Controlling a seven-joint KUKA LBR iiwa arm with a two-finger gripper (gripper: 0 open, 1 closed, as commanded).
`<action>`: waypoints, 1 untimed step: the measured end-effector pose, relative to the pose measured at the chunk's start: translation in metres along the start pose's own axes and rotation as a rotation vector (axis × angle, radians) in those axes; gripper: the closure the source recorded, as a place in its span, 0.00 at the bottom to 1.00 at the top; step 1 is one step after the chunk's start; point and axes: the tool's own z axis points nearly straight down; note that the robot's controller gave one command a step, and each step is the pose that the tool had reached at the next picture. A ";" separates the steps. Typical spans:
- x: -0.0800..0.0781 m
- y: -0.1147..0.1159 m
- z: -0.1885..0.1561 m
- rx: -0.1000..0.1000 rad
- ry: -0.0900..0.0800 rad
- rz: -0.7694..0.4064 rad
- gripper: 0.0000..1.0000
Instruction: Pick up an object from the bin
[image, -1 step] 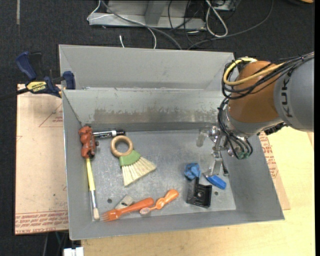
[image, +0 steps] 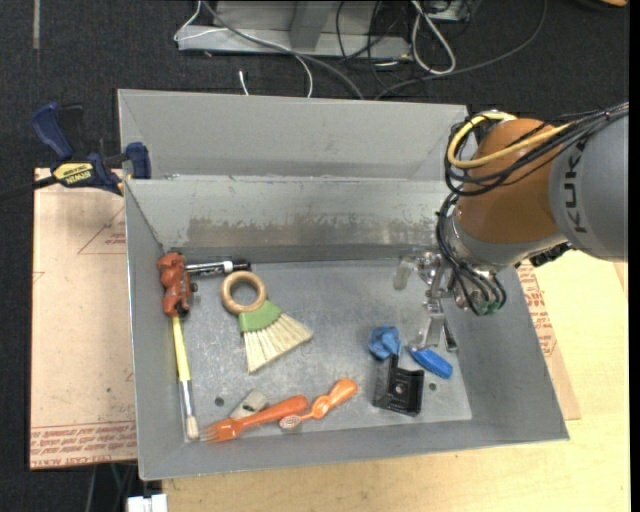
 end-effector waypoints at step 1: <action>0.024 -0.005 0.076 -0.002 0.000 0.110 0.00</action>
Offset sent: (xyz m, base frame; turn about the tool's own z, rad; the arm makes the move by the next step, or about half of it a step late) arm -0.0311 -0.0049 -0.0278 0.2051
